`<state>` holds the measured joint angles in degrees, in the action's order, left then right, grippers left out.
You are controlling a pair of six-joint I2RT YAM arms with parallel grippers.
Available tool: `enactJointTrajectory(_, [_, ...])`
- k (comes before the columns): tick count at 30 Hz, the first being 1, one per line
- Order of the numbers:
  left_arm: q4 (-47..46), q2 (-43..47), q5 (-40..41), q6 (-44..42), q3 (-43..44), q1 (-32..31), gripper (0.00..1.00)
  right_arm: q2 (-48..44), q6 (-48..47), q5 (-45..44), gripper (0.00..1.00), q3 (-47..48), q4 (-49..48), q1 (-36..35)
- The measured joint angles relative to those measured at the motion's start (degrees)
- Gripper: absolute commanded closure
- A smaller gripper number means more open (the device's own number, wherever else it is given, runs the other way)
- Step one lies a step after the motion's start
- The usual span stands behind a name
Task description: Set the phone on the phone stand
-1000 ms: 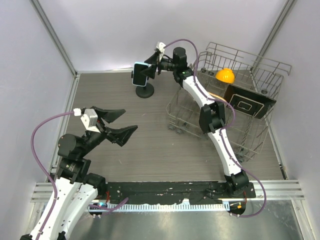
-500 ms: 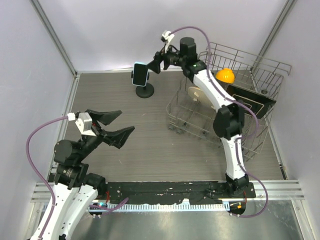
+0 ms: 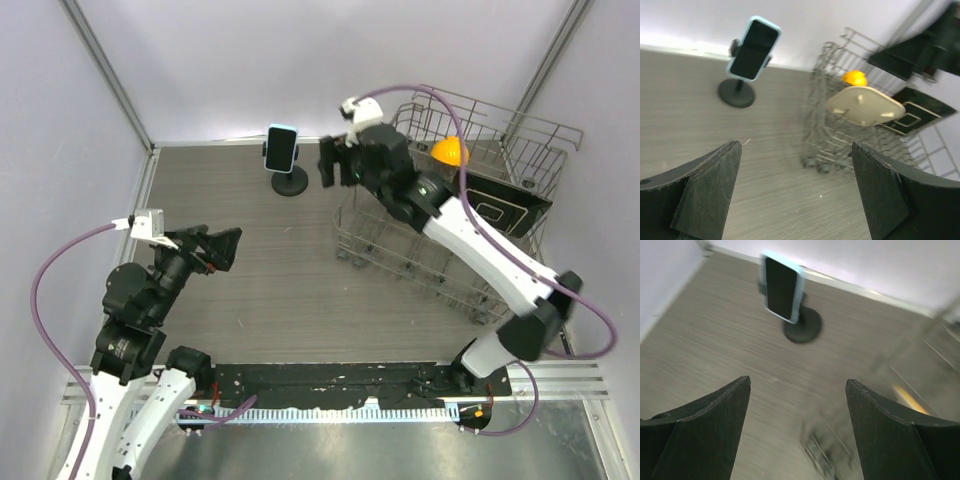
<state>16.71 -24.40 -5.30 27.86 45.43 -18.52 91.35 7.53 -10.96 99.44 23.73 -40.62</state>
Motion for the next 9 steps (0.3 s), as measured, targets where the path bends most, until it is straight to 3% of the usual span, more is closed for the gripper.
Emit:
enactJointTrajectory(5, [8.2,-1.2,6.7,0.7,2.0,0.0,0.05,-18.2,3.5,-19.1,0.17,-18.6,2.5,-3.1])
enactJointTrajectory(9, [9.8,0.9,8.2,1.9,2.0,0.0,0.04,-34.9,4.2,-23.9,0.17,-29.9,-0.2,-3.0])
